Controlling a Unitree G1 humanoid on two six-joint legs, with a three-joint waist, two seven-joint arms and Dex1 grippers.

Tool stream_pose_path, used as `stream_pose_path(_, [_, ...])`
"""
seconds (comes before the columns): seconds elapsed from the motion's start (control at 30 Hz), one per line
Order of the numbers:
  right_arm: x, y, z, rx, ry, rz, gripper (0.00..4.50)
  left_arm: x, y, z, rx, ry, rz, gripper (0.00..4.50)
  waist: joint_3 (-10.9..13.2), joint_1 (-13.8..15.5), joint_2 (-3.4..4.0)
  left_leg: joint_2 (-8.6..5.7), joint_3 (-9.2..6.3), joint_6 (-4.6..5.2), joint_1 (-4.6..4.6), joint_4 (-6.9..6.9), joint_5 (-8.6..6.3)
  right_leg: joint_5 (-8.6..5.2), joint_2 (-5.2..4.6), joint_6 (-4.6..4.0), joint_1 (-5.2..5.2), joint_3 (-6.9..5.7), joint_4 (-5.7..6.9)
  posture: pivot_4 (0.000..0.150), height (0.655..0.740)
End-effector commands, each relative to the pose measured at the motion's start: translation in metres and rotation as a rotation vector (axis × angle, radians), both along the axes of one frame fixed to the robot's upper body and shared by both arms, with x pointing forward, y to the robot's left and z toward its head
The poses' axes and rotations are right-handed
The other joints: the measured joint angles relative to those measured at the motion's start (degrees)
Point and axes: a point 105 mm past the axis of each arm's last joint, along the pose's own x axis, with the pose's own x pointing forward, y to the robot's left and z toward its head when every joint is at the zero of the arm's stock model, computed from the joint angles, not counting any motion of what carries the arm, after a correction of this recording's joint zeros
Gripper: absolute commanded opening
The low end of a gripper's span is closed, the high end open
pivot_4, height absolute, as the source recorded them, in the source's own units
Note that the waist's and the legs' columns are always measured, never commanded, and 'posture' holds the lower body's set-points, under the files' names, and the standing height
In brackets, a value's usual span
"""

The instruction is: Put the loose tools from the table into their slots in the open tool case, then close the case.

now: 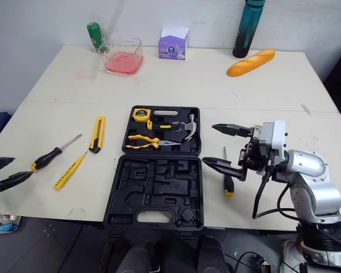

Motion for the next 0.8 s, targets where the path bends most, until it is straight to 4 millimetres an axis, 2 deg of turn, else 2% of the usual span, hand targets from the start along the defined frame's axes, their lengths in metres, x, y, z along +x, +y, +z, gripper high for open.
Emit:
stream_pose_path(0.03, [-0.005,0.001,0.005,0.000,-0.057,0.015,4.50,0.011,-0.002,0.002,0.005,0.007,0.018,4.48,0.00,0.01,0.00,0.00,0.01,0.00,-0.01,0.02,0.00,0.00,0.00,0.00,-0.01,0.00,0.01,0.150,0.7400])
stream_pose_path(0.13, [-0.004,0.001,0.003,0.002,-0.063,0.006,4.50,0.027,-0.013,-0.002,0.008,0.016,0.011,4.48,-0.01,0.01,-0.02,-0.01,0.02,0.00,0.00,0.04,0.00,0.00,0.01,0.00,0.00,0.01,0.02,0.150,0.7400])
stream_pose_path(0.23, [-0.004,0.002,0.002,-0.004,-0.069,0.001,4.50,0.038,-0.016,-0.004,0.026,0.029,0.041,4.48,0.00,-0.13,-0.03,0.00,0.02,0.00,0.00,0.07,0.01,0.00,0.02,0.00,0.00,0.02,0.05,0.150,0.7400])
stream_pose_path(0.37, [-0.003,0.004,0.003,-0.004,-0.081,-0.003,4.50,0.041,-0.027,-0.009,-0.016,0.084,0.011,4.48,0.00,-0.25,-0.05,0.03,0.10,-0.01,0.00,0.07,0.00,0.00,0.07,0.00,-0.05,0.08,0.05,0.150,0.7400])
stream_pose_path(0.8, [-0.006,0.012,0.008,-0.025,-0.086,-0.003,4.50,0.034,-0.025,-0.016,-0.031,0.161,0.018,4.48,0.00,-0.09,-0.07,0.04,0.08,-0.02,-0.02,0.19,-0.01,0.00,0.07,0.00,-0.05,0.11,0.12,0.150,0.7400])
